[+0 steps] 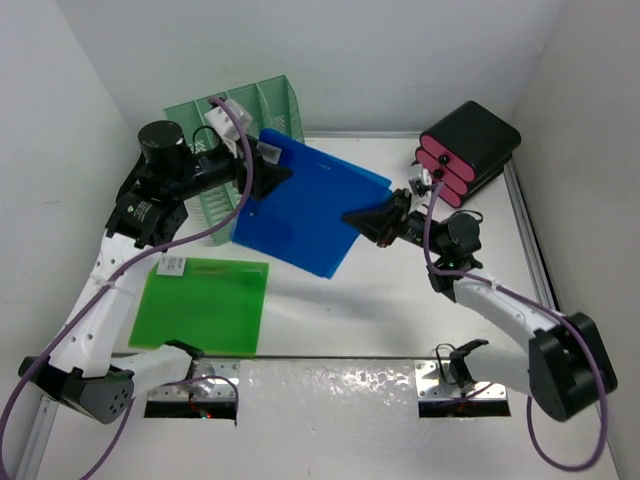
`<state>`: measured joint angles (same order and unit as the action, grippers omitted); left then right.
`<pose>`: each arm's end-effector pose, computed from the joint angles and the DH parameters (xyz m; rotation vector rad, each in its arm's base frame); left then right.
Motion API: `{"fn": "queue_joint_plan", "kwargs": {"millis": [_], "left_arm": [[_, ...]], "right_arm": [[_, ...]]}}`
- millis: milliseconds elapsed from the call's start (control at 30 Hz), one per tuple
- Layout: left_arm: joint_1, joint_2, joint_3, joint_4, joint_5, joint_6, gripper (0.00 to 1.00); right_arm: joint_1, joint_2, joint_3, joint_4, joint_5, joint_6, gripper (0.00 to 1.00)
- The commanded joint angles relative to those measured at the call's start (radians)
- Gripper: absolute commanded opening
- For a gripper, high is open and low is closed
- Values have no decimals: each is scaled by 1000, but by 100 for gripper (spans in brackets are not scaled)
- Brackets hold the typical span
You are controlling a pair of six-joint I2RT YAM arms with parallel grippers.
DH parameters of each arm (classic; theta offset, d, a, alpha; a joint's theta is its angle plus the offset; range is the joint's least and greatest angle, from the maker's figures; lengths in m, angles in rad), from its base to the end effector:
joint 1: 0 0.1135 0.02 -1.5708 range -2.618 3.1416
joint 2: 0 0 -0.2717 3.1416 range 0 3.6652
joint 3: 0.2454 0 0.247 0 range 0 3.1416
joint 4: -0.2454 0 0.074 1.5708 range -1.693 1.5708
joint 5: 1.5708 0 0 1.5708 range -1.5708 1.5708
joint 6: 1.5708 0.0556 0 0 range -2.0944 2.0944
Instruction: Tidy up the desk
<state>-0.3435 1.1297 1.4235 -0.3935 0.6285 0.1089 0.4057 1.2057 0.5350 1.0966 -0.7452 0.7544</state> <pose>0.2096 -0.1097 0.4742 0.8328 1.4810 -0.6988 0.2172 0.1343 0.3128 -0.5069 1.3035 1.4080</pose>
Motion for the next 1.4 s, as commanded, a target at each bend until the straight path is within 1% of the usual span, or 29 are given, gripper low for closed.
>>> {"fn": "queue_joint_plan", "kwargs": {"millis": [0,33,100,133,167,200,233,267,400,533,600,767,867,1033,1233,1267,1367], "left_arm": [[-9,10,-21,36,-111,-11,68],[-9,13,-23,33,-206,-12,73],[-11,24,-28,19,-298,-6,76],[-11,33,-28,13,-372,3,79],[-9,35,-28,5,-400,6,83],[-9,36,-28,-8,-420,11,86],[-8,36,-25,-13,-441,23,91],[-8,35,-21,-21,-444,29,92],[-9,35,6,-48,-447,44,92],[-9,19,-3,-53,-472,66,92],[-9,16,-3,-57,-487,71,92],[-8,22,23,-80,-595,117,92],[1,18,14,-88,-671,132,92],[38,12,-3,-107,-665,138,92],[129,12,-23,-120,-633,132,92],[139,13,-26,-122,-597,132,92],[166,12,-44,-117,-579,140,92]], "right_arm": [[31,-90,20,-171,127,-150,0],[33,-113,19,-200,136,-155,0],[33,-136,-1,-274,153,-168,0],[33,-165,-10,-340,164,-182,0],[33,-181,-20,-381,181,-199,0],[33,-198,-36,-423,232,-243,0],[33,-228,-43,-466,260,-269,0],[33,-239,-46,-533,280,-291,0],[33,-239,-24,-671,314,-380,0],[33,-259,-47,-730,359,-414,0],[36,-278,-33,-759,382,-431,0],[44,-275,90,-863,418,-486,0],[53,-258,160,-908,441,-503,0],[65,-241,242,-928,491,-510,0],[81,-207,341,-943,543,-518,0],[81,-202,352,-945,547,-521,0],[84,-178,396,-957,550,-540,0]]}}
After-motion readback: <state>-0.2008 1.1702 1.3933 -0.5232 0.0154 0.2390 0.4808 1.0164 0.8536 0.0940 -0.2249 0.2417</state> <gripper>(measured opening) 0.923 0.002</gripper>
